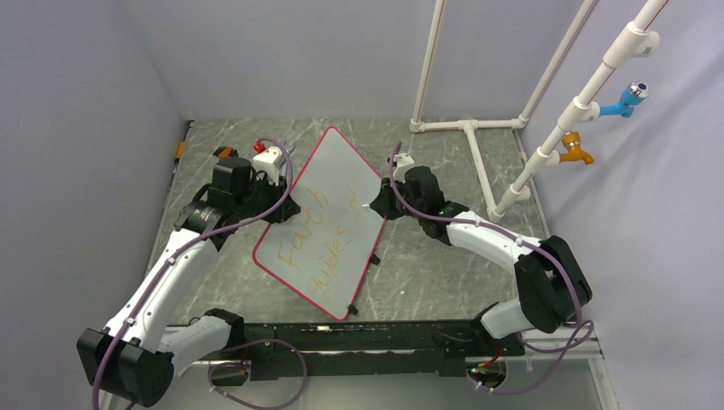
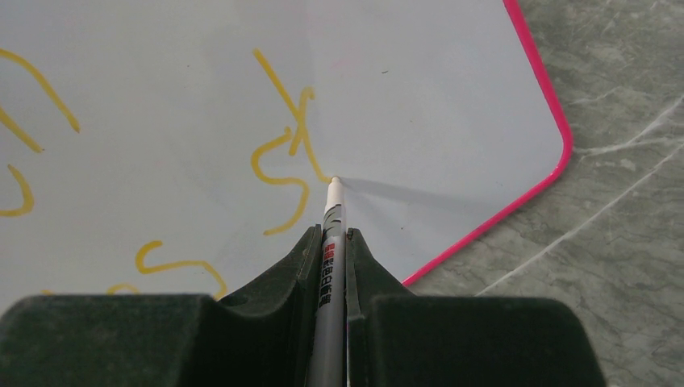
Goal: Write a sentence on the whiteboard
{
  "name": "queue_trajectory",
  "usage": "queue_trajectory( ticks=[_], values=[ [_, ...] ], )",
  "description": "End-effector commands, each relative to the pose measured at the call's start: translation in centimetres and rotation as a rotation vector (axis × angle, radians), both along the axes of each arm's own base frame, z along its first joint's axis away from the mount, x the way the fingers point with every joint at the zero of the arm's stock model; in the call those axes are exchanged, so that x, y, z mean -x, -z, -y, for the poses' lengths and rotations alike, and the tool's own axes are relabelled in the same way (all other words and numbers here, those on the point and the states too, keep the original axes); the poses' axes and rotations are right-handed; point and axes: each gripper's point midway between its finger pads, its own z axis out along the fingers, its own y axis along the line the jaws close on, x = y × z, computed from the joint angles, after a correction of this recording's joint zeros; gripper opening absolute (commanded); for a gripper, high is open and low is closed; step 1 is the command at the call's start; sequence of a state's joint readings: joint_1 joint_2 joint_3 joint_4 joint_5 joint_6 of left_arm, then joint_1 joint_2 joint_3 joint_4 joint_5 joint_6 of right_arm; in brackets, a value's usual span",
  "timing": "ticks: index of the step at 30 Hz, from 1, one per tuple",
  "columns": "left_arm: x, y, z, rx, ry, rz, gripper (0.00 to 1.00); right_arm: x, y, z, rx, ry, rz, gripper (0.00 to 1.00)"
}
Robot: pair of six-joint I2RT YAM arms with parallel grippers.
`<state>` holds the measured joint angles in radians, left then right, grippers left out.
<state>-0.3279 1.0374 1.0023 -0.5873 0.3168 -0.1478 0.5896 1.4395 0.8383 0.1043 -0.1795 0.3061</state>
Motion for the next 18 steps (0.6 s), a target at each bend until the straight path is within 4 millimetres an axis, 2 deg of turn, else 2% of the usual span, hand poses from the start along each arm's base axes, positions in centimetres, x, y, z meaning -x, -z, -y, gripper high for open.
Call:
queue_trajectory(
  ticks=[1,18],
  values=[
    [-0.6,1.9,-2.1,-0.176,0.019,0.049,0.00,0.1,0.2,0.5,0.025,0.016,0.008,0.00],
    [-0.5,1.8,-2.2,-0.176,0.012,0.057,0.00,-2.5,-2.6,0.2,0.055,0.048,0.079,0.00]
  ],
)
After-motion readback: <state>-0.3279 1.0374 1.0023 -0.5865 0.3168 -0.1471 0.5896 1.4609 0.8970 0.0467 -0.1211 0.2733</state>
